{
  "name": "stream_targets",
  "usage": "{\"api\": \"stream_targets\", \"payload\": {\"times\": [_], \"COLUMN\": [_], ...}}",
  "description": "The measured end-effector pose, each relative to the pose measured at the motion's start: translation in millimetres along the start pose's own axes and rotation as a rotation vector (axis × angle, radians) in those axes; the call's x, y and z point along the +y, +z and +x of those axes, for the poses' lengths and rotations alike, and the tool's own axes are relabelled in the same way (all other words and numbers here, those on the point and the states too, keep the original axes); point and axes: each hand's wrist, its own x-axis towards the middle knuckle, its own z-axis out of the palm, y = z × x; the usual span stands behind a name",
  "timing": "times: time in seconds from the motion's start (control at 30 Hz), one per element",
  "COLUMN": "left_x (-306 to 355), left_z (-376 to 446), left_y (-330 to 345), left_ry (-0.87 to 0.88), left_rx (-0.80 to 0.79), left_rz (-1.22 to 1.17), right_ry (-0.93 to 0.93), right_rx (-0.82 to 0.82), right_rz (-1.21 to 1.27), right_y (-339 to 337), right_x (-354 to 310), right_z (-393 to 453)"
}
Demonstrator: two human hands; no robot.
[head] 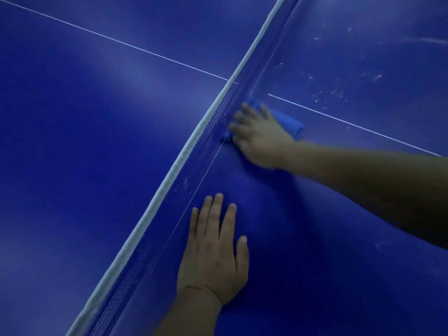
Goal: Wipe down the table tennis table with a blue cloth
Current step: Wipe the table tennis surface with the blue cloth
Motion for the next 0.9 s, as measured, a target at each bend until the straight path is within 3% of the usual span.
{"api": "stream_targets", "payload": {"times": [0.07, 0.1, 0.23, 0.43, 0.57, 0.8, 0.87, 0.9], "left_x": [0.2, 0.3, 1.3, 4.0, 5.3, 2.1, 2.5, 1.9], "left_z": [1.5, 1.7, 0.9, 3.1, 4.7, 3.8, 3.4, 3.8], "left_y": [-2.0, -3.1, -6.8, -9.5, -9.9, -5.7, -5.0, -5.6], "left_ry": [0.001, -0.001, -0.002, -0.006, -0.01, 0.004, 0.009, 0.006], "left_rx": [-0.006, -0.013, -0.043, -0.076, -0.069, -0.057, -0.058, -0.057], "left_rz": [-0.01, -0.008, 0.005, 0.025, 0.012, -0.015, -0.023, -0.026], "right_ry": [-0.216, -0.226, 0.267, 0.175, 0.484, 1.332, 1.403, 1.328], "right_rx": [-0.035, -0.042, -0.041, -0.017, 0.051, 0.148, 0.158, 0.151], "right_rz": [0.04, 0.041, 0.006, 0.035, 0.062, 0.093, 0.091, 0.063], "right_y": [7.0, 2.8, -14.0, 9.0, 4.8, 5.0, 4.2, 4.1], "right_x": [-18.4, -10.7, 33.7, -41.5, -8.3, 85.1, 73.8, 60.8], "right_z": [-24.3, -19.7, 25.6, 26.5, 22.8, -144.1, -133.4, -113.2]}}
